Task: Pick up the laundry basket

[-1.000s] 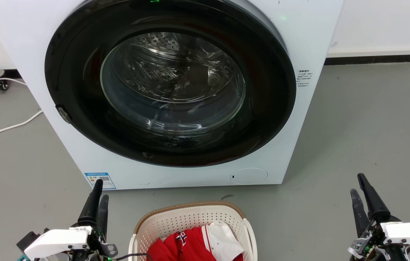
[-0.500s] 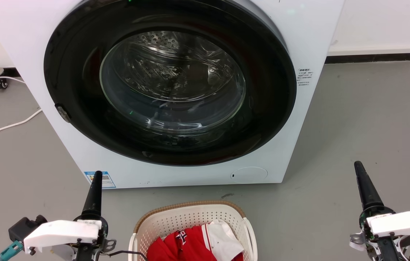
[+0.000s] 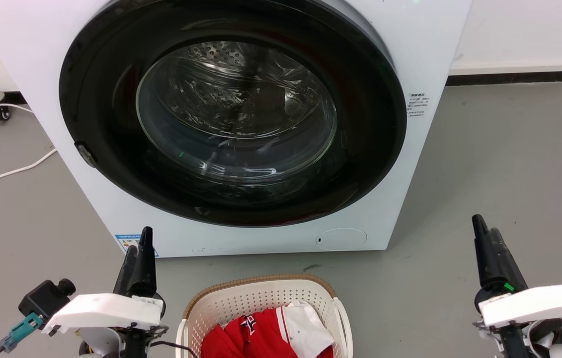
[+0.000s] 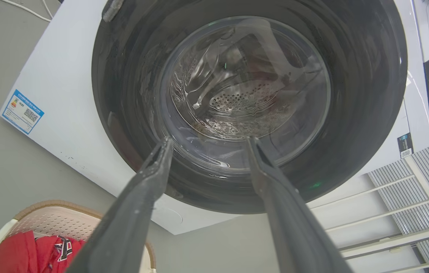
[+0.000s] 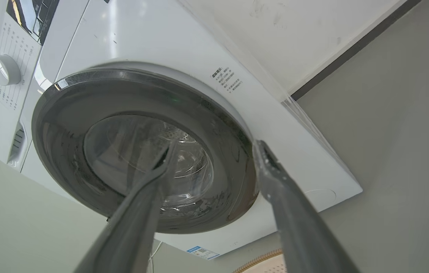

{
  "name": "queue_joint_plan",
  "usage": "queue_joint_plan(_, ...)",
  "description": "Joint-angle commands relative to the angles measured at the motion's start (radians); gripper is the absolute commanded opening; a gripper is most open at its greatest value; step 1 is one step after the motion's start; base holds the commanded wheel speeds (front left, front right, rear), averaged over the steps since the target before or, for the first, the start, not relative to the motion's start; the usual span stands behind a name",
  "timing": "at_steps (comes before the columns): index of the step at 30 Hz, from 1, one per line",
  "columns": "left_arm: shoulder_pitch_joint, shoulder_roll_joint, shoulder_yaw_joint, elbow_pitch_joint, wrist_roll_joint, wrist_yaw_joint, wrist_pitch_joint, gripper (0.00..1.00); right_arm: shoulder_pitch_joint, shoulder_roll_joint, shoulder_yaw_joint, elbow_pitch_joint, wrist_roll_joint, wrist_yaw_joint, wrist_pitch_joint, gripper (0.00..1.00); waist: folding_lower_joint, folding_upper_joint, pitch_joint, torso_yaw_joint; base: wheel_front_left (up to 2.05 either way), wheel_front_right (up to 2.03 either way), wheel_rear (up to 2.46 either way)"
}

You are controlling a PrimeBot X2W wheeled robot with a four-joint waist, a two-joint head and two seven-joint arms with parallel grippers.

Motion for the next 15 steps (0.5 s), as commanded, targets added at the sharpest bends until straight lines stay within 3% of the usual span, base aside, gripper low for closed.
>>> queue_joint_plan(1,-0.014,0.005,-0.004,-0.021,0.04,0.005,-0.01,1.0,-0.001,-0.003,0.009,-0.024,-0.051,0.0,-0.01,1.0,0.0,0.0,0.0,0.0,0.0,0.0,0.0)
queue_joint_plan(15,0.003,0.006,-0.023,-0.042,0.239,0.026,-0.057,1.0,0.018,-0.004,0.023,-0.037,-0.284,0.0,-0.058,1.0,0.0,0.0,0.0,0.001,0.0,0.0,0.0)
